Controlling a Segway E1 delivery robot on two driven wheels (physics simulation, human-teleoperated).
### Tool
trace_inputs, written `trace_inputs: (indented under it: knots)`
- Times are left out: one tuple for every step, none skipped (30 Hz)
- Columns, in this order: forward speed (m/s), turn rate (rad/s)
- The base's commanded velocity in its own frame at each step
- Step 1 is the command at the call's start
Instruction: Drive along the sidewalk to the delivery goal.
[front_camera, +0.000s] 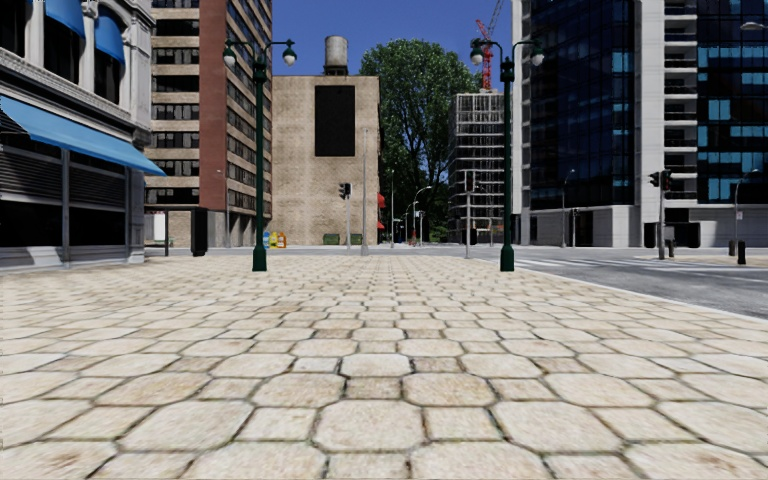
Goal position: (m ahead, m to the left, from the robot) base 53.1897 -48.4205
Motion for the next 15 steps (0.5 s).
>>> trace_inputs:
  knots:
    - [2.00, 0.00]
    - [2.00, 0.00]
    - [2.00, 0.00]
    - [2.00, 0.00]
    - [2.00, 0.00]
    - [2.00, 0.00]
    - [2.00, 0.00]
    - [2.00, 0.00]
    - [2.00, 0.00]
    - [2.00, 0.00]
    - [2.00, 0.00]
    - [2.00, 0.00]
    - [2.00, 0.00]
    - [2.00, 0.00]
    - [2.00, 0.00]
